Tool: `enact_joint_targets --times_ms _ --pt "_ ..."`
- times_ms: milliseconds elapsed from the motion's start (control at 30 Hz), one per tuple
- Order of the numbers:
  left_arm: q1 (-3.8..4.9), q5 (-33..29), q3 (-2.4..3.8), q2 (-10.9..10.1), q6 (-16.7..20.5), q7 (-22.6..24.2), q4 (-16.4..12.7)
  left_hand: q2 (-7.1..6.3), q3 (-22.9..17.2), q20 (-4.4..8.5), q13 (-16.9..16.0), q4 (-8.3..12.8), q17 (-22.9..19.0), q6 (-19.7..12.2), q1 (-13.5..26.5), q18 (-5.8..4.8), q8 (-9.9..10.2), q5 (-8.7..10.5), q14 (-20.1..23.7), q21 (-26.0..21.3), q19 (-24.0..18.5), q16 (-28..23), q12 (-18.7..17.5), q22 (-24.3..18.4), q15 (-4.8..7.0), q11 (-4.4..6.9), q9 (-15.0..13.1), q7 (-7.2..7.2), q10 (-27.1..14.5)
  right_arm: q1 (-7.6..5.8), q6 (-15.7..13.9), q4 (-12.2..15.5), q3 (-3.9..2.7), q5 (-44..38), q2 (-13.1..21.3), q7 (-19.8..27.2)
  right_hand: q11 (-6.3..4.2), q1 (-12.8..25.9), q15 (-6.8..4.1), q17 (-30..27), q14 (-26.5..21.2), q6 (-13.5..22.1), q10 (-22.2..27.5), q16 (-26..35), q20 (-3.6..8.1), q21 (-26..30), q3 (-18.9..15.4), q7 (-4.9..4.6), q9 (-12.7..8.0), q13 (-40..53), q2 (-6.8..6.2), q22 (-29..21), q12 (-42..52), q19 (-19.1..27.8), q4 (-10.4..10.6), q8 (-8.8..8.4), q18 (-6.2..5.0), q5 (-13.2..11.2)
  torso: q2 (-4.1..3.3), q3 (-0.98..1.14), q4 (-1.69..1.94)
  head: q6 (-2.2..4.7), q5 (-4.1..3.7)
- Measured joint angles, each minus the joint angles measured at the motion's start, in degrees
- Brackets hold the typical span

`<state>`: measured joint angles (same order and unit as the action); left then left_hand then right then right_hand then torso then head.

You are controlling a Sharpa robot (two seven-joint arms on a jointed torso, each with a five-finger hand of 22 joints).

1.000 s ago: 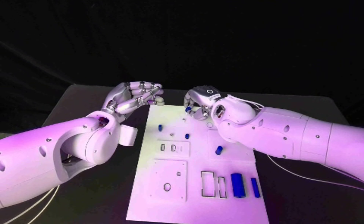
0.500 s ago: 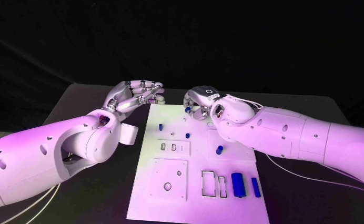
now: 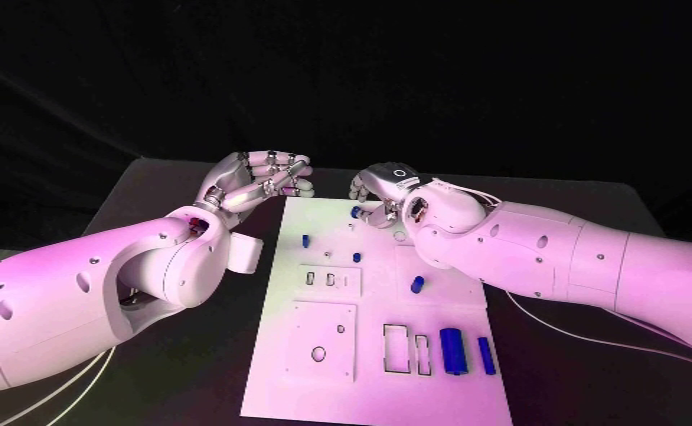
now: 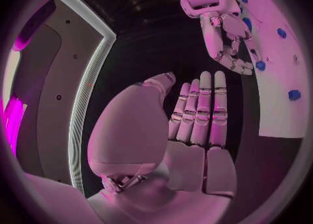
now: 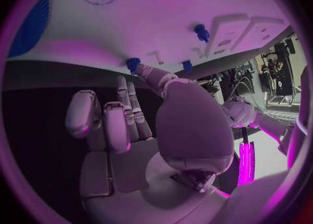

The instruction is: Assemble the parts on the task board

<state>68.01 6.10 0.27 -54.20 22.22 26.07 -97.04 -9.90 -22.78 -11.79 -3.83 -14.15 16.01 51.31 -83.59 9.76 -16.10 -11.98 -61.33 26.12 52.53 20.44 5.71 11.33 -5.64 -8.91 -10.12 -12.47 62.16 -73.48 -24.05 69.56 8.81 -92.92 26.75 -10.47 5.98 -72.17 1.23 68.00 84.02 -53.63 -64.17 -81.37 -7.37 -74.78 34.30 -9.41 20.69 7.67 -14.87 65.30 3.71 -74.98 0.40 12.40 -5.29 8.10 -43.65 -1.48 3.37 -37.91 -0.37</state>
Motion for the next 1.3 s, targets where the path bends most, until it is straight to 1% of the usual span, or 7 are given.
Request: enact_joint_targets --times_ms 467,567,700,800,933,1067,1300 --pt "0.03 0.0 -0.02 -0.2 0.0 -0.1 0.8 0.00 0.0 0.00 0.0 0.0 0.0 0.0 0.0 0.00 0.0 0.00 0.0 0.0 0.0 0.0 0.0 0.0 0.00 0.00 0.0 0.00 0.0 -0.65 -1.8 12.4 -0.21 3.1 13.8 0.1 -0.48 -0.1 0.00 0.8 0.0 -1.5 -3.8 -0.3 0.26 -0.4 -3.5 -0.15 0.9 0.4 -0.28 1.7 3.8 -0.9 0.9 -0.44 -0.01 1.4 0.48 0.27 -0.68 0.25 0.18" --pt "0.03 -0.1 -0.02 -0.3 -0.1 -0.1 1.1 0.00 -0.2 0.00 0.0 0.2 0.2 0.0 0.0 0.00 0.0 0.00 0.0 0.3 0.0 0.0 -0.2 0.1 0.00 0.00 -0.1 0.00 0.0 -1.11 -1.8 14.9 -0.28 5.6 17.2 -0.1 -1.10 0.0 -0.86 1.6 0.0 -1.0 -7.7 -0.8 0.97 -0.8 -4.5 0.30 0.9 1.4 -1.09 2.8 5.5 -1.6 2.1 -1.45 -0.01 4.9 0.63 0.37 -1.03 0.27 0.23" --pt "0.03 -0.1 -0.02 -0.3 -0.1 -0.1 1.5 0.00 -0.2 0.00 0.0 0.2 0.2 0.0 0.0 0.00 0.0 0.00 0.0 0.3 0.0 0.0 -0.2 0.1 0.00 0.00 -0.1 0.00 0.0 -1.51 -1.1 16.6 -0.34 9.5 20.5 -0.7 -2.27 -0.5 -1.48 2.5 0.0 2.9 -12.3 -1.3 1.55 -1.2 -12.4 0.75 1.3 4.8 -1.26 3.6 9.3 -2.2 2.2 -2.23 0.00 7.8 0.83 0.54 -1.49 0.31 0.12" --pt "0.03 -0.1 -0.02 -0.2 -0.1 -0.1 1.7 0.00 -0.2 0.00 0.0 0.2 0.2 0.0 0.0 -0.01 0.0 0.00 0.0 0.3 0.0 0.0 -0.2 0.1 0.00 0.00 -0.1 0.00 0.0 -1.62 -0.1 16.7 -0.34 12.4 21.7 -1.2 -2.73 -6.4 -2.19 2.9 -0.1 6.8 -8.3 -1.9 1.76 -1.2 -25.9 1.15 4.8 17.9 1.74 4.3 23.7 -2.4 6.5 1.96 -0.01 8.7 0.93 0.64 -1.66 0.31 0.05" --pt "0.03 -0.2 -0.02 -0.1 -0.2 -0.1 1.9 0.00 -0.2 0.00 0.0 0.2 0.2 0.0 0.0 -0.01 0.0 0.00 0.0 0.3 0.0 0.0 -0.2 0.1 0.00 0.00 -0.1 0.00 0.0 -1.72 1.7 15.6 -0.34 15.6 22.0 -1.8 -2.24 -12.3 -2.03 6.1 0.0 10.3 -5.0 -3.6 1.77 -2.1 -32.0 1.04 8.1 40.5 2.14 6.5 48.2 -3.7 15.2 7.45 0.00 9.4 0.97 0.76 -1.80 0.28 0.12" --pt "0.03 -0.2 -0.02 0.0 -0.3 -0.1 2.0 0.00 -0.2 0.00 0.0 0.2 0.2 0.0 0.0 0.00 0.0 0.00 0.0 0.3 0.0 0.0 -0.2 0.1 0.00 0.00 -0.1 0.00 0.0 -1.71 3.3 14.0 -0.33 17.9 21.3 -2.3 -2.08 -12.7 -1.89 6.9 -0.1 11.3 -11.1 -5.4 1.43 -3.5 -33.3 0.43 8.7 57.8 2.58 8.8 65.4 -4.7 16.4 9.36 0.91 10.8 0.94 0.80 -1.80 0.23 0.17" --pt "0.03 -0.2 -0.02 0.1 -0.5 -0.1 2.0 0.00 -0.2 0.00 0.0 0.2 0.2 0.0 0.0 0.00 0.0 0.00 0.0 0.3 0.0 0.0 -0.2 0.1 0.00 0.00 -0.1 0.00 0.0 -1.51 5.1 11.8 -0.31 20.1 19.3 -2.7 -1.99 -12.7 -1.64 6.9 0.0 11.4 -14.7 -6.2 1.35 -4.6 -33.4 0.31 8.7 65.9 2.99 9.7 73.0 -5.7 16.3 10.21 0.91 11.4 0.86 0.75 -1.81 0.07 0.24"
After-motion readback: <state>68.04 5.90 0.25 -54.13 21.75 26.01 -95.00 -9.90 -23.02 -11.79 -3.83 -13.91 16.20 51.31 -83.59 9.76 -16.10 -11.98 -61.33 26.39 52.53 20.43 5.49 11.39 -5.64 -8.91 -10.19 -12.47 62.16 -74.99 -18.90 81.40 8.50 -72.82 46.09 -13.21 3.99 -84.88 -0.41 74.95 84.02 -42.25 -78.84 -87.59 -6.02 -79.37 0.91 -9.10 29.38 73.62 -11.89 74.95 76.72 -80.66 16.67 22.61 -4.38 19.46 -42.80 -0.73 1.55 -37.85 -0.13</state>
